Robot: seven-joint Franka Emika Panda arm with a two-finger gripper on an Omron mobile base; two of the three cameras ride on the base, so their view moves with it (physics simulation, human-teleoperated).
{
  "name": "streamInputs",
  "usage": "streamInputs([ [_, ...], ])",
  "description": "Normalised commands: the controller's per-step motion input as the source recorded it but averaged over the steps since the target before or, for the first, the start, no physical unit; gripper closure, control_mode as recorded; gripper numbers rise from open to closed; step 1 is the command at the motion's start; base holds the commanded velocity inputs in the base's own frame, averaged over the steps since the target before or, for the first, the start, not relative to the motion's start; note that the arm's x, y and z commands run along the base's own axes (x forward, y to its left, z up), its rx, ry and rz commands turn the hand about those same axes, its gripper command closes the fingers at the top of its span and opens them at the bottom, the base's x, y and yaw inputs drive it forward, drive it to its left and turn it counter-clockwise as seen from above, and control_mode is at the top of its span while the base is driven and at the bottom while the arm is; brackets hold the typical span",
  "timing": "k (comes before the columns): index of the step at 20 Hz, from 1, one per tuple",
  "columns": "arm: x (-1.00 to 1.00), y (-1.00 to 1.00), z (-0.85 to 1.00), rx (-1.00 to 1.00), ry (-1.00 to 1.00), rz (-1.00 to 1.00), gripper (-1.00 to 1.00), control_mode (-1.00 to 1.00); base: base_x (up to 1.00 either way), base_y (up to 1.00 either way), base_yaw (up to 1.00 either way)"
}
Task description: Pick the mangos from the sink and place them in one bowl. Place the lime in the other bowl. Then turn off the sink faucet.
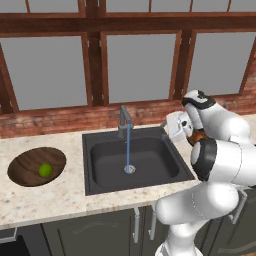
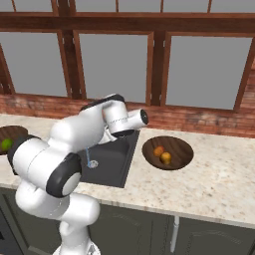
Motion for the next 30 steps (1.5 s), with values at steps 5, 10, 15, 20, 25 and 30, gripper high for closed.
streamInputs([
  [5, 0.5, 0.33, -0.16, 0.0, 0.09, 0.0, -1.0, -1.0, 0.0, 0.0, 0.0],
  [10, 0.51, 0.09, -0.25, 0.03, 0.21, 0.0, -1.0, -1.0, 0.0, 0.0, 0.0],
  [15, 0.54, 0.0, -0.14, 0.11, 0.18, 0.0, -1.0, -1.0, 0.0, 0.0, 0.0],
  [20, 0.49, 0.0, -0.23, 0.09, 0.03, 0.0, -1.0, -1.0, 0.0, 0.0, 0.0],
  [25, 0.36, 0.0, -0.38, 0.01, -0.01, 0.0, -1.0, -1.0, 0.0, 0.0, 0.0],
  [30, 0.33, 0.0, -0.35, 0.0, -0.03, 0.0, -1.0, -1.0, 0.0, 0.0, 0.0],
])
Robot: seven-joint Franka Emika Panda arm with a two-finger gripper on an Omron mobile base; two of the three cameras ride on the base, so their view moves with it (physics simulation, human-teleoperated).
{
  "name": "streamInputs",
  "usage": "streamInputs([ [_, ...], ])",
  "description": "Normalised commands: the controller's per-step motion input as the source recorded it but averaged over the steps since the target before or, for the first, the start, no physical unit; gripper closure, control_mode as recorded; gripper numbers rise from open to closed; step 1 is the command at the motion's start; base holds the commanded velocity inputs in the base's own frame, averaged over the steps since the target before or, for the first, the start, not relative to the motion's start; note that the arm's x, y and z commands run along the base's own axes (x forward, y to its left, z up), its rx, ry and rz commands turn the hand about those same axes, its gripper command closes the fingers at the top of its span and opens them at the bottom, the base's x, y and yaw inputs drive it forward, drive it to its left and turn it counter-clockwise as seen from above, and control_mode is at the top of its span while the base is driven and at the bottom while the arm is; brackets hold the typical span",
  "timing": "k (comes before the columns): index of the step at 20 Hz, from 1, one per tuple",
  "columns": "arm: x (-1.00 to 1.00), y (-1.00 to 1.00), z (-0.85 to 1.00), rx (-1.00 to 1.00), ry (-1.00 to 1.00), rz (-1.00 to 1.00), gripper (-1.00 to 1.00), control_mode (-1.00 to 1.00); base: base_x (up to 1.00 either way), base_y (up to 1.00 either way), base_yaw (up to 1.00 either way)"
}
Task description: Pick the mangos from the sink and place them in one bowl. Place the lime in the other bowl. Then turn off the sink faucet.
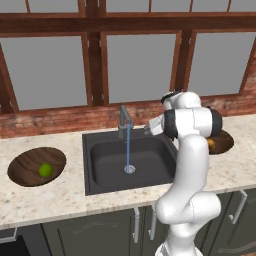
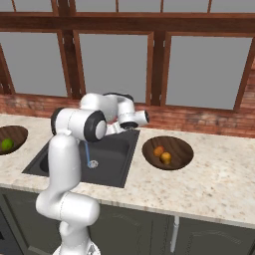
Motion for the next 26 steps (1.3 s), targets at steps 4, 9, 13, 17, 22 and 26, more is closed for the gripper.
streamInputs([
  [4, 0.33, 0.0, -0.21, 0.01, -0.04, 0.0, -1.0, -1.0, 0.0, 0.0, 0.0],
  [9, 0.36, 0.0, -0.16, 0.0, -0.02, 0.0, -1.0, -1.0, 0.0, 0.0, 0.0],
  [13, 0.42, 0.0, -0.14, 0.0, -0.01, 0.0, -1.0, -1.0, 0.0, 0.0, 0.0],
  [17, 0.44, 0.0, -0.17, 0.0, 0.0, 0.0, -1.0, -1.0, 0.0, 0.0, 0.0],
  [22, 0.2, 0.03, -0.1, 0.0, 0.0, 0.0, -1.0, -1.0, 0.0, 0.0, 0.0],
  [26, 0.13, 0.13, 0.0, 0.0, -0.02, 0.0, -1.0, -1.0, 0.0, 0.0, 0.0],
])
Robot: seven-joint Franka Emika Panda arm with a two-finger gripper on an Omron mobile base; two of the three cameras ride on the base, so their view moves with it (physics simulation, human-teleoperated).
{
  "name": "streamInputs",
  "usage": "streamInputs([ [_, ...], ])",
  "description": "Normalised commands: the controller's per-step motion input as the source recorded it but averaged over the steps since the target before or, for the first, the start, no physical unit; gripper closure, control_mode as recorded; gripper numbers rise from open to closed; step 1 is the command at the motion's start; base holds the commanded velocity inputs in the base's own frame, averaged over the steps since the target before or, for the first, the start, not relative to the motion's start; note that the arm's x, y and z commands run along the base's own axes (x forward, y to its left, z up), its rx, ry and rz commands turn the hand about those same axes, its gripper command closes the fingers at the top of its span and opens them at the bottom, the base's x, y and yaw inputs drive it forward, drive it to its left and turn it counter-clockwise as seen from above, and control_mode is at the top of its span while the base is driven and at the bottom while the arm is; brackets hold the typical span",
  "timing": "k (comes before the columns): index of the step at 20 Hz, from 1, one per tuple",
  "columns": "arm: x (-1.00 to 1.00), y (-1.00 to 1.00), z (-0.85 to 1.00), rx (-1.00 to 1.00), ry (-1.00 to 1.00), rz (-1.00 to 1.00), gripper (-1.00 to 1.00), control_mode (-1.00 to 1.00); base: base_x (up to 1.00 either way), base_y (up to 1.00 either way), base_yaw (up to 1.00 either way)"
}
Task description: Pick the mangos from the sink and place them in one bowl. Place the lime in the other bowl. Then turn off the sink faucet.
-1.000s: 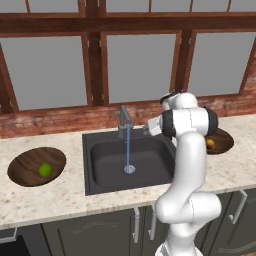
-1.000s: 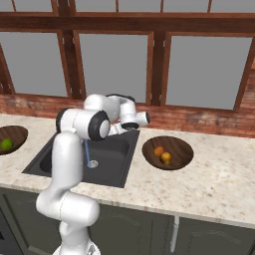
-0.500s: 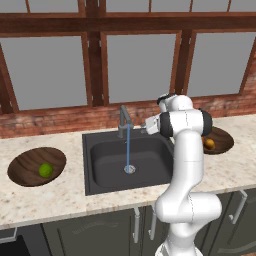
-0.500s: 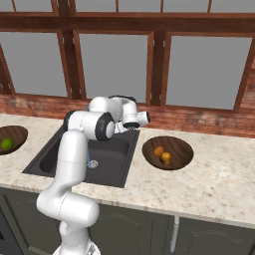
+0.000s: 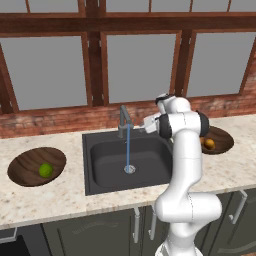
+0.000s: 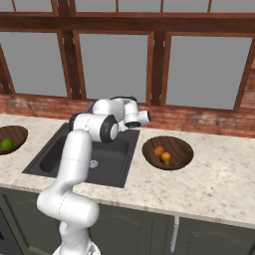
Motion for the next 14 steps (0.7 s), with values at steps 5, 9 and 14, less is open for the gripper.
streamInputs([
  [5, 0.17, 0.28, 0.0, 0.0, -0.04, 0.0, -1.0, -1.0, 0.0, 0.0, 0.0],
  [9, 0.26, 0.11, -0.08, 0.0, -0.01, 0.0, -1.0, -1.0, 0.0, 0.0, 0.0],
  [14, 0.28, 0.0, -0.08, 0.0, 0.0, 0.0, -1.0, -1.0, 0.0, 0.0, 0.0],
])
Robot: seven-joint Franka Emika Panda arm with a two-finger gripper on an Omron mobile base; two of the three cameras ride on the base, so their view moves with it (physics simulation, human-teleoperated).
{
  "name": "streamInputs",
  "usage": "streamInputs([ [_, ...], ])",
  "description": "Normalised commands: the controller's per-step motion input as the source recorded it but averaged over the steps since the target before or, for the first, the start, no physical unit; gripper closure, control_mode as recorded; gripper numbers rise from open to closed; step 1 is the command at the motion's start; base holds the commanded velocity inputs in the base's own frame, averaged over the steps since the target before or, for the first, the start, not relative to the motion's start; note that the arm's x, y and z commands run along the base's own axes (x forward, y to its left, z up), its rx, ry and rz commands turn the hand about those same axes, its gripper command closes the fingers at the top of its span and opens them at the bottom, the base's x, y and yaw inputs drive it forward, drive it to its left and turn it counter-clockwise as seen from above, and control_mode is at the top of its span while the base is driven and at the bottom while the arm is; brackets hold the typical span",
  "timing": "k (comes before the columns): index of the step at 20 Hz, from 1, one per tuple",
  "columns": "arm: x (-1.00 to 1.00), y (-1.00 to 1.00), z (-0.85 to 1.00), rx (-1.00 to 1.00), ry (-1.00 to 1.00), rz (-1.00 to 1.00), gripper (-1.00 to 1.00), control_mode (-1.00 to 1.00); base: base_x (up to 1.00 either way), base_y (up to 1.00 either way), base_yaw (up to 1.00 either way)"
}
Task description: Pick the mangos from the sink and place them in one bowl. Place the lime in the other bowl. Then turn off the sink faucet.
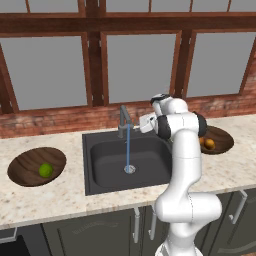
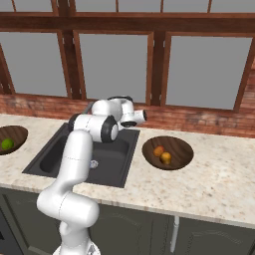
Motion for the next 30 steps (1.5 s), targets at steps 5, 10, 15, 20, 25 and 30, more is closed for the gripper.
streamInputs([
  [5, 0.03, 0.13, 0.0, 0.0, -0.03, 0.0, -1.0, -1.0, 0.0, 0.0, 0.0],
  [10, 0.14, 0.16, 0.0, 0.0, 0.0, 0.0, -1.0, -1.0, 0.0, 0.0, 0.0],
  [15, 0.15, 0.22, 0.04, 0.0, 0.0, 0.0, -1.0, -1.0, 0.0, 0.0, 0.0],
  [20, 0.27, 0.42, 0.15, 0.0, 0.0, 0.0, -1.0, -1.0, 0.0, 0.0, 0.0],
  [25, 0.42, 0.48, 0.22, 0.0, 0.0, 0.0, -1.0, -1.0, 0.0, 0.0, 0.0],
  [30, 0.47, 0.52, 0.27, -0.02, 0.0, 0.0, -1.0, -1.0, 0.0, 0.0, 0.0],
])
